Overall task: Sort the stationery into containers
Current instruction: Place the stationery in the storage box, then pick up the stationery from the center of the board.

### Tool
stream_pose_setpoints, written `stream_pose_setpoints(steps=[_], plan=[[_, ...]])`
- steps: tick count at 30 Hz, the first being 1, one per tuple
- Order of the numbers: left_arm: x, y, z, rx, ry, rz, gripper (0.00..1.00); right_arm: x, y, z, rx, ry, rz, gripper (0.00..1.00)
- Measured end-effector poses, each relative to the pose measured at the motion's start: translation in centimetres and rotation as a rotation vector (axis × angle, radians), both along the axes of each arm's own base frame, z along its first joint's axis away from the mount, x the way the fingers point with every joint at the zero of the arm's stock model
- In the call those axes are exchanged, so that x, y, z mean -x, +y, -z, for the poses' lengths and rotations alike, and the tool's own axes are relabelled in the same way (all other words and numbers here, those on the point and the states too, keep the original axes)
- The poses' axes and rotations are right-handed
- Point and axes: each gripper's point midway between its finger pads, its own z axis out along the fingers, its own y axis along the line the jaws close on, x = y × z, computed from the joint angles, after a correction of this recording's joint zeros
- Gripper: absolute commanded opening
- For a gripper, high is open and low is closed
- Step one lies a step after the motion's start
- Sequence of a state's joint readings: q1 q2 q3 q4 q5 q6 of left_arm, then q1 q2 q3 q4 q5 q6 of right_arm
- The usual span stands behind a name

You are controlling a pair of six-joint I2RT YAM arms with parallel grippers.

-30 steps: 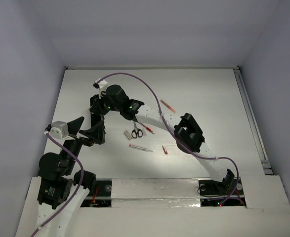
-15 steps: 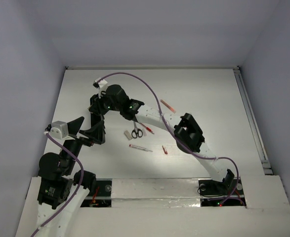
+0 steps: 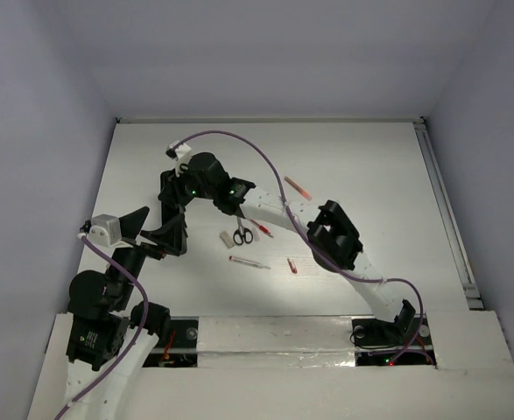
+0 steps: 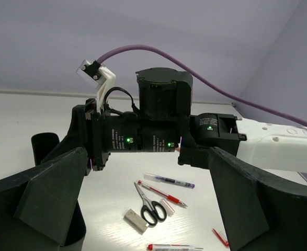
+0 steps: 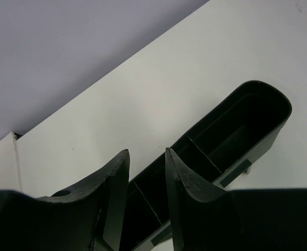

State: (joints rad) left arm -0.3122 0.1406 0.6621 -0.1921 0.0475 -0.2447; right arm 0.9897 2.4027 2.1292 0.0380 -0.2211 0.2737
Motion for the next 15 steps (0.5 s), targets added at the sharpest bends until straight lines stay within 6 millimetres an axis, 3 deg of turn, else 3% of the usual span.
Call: stream_pose_setpoints(steps=[6,10,15], plan=[[0.0,0.0,0.0,0.000,0.000,0.000,0.99,0.4,-1.3,1.8,0.052,0.005,0.014,0.39],[0.0,0.0,0.0,0.000,0.000,0.000,0.99,1.1,-5.0,2.6,0.127,-0.017,0.075,0.36],[0.0,0.0,0.0,0.000,0.000,0.000,0.99,1.6,-9.5,0.5,0.175,-0.067,0.166,0.34]])
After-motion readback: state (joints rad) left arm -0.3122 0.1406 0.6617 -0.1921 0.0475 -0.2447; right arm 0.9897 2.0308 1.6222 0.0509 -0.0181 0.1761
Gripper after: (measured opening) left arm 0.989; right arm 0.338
